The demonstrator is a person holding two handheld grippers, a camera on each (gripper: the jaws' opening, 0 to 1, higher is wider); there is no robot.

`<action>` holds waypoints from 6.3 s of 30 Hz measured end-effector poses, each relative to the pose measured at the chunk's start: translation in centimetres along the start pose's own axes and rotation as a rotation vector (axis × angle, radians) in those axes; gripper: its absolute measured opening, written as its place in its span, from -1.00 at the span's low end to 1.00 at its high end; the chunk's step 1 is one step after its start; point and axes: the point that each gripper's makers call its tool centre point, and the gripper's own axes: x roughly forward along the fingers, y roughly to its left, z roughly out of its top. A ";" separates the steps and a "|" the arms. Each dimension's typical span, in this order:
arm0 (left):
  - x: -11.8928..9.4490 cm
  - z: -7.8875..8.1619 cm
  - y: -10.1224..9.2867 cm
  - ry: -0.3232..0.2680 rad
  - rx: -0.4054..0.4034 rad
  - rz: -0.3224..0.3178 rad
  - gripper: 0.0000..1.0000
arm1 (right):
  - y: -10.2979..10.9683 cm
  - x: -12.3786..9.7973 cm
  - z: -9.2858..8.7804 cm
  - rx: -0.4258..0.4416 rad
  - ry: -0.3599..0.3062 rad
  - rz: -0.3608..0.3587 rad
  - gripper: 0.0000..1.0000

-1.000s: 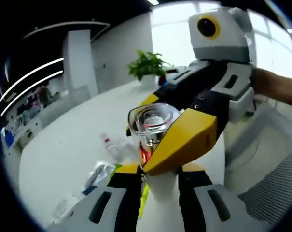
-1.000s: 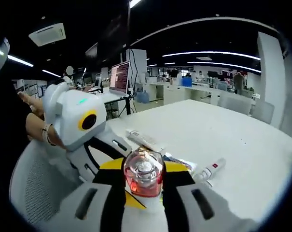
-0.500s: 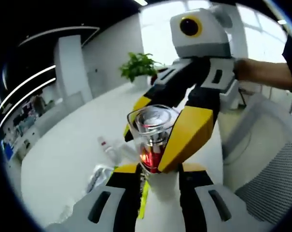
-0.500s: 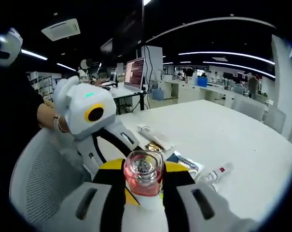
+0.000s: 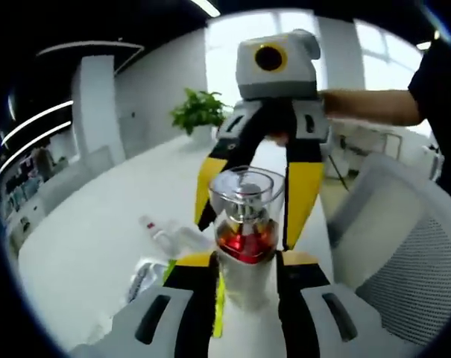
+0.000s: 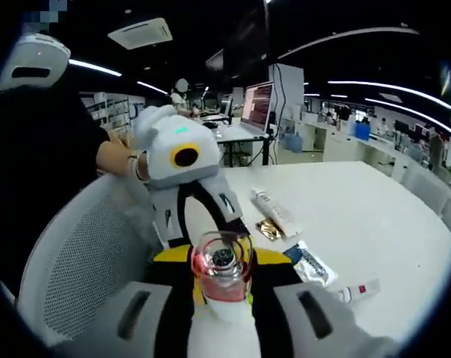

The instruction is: Arrange the skincare products in the storage area until every visible bottle or jar stands upright without overlapping.

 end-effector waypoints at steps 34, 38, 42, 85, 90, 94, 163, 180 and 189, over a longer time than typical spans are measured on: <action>1.5 0.1 0.3 -0.028 -0.136 0.052 -0.46 | -1.4 -2.0 -0.2 0.278 -0.119 -0.601 -0.29; 1.6 0.1 0.3 -0.032 -0.145 0.057 -0.46 | -1.7 -1.8 -0.4 0.306 -0.127 -0.624 -0.34; 1.6 0.1 0.3 -0.037 -0.147 0.058 -0.45 | -2.0 -1.6 -0.5 0.320 -0.127 -0.622 -0.37; -0.5 -2.1 3.9 0.085 -0.084 0.170 -0.27 | -5.6 -5.5 -2.4 0.234 -0.102 -0.662 -0.42; -0.6 -2.5 4.1 0.101 -0.092 0.178 -0.26 | -5.7 -5.5 -2.3 0.255 -0.131 -0.672 -0.40; -0.6 -2.5 4.0 0.101 -0.091 0.178 -0.26 | -5.8 -5.6 -2.3 0.246 -0.124 -0.682 -0.39; -16.4 -6.5 5.3 0.181 -0.322 0.539 0.84 | -1.0 -10.5 -7.6 0.400 0.143 -0.845 0.99; -17.7 -8.2 3.2 0.183 -0.383 0.571 0.95 | 0.3 -10.0 -9.4 0.499 0.142 -0.848 0.99; -17.9 -7.7 3.6 0.166 -0.355 0.575 0.95 | -0.1 -10.3 -9.4 0.477 0.156 -0.866 0.99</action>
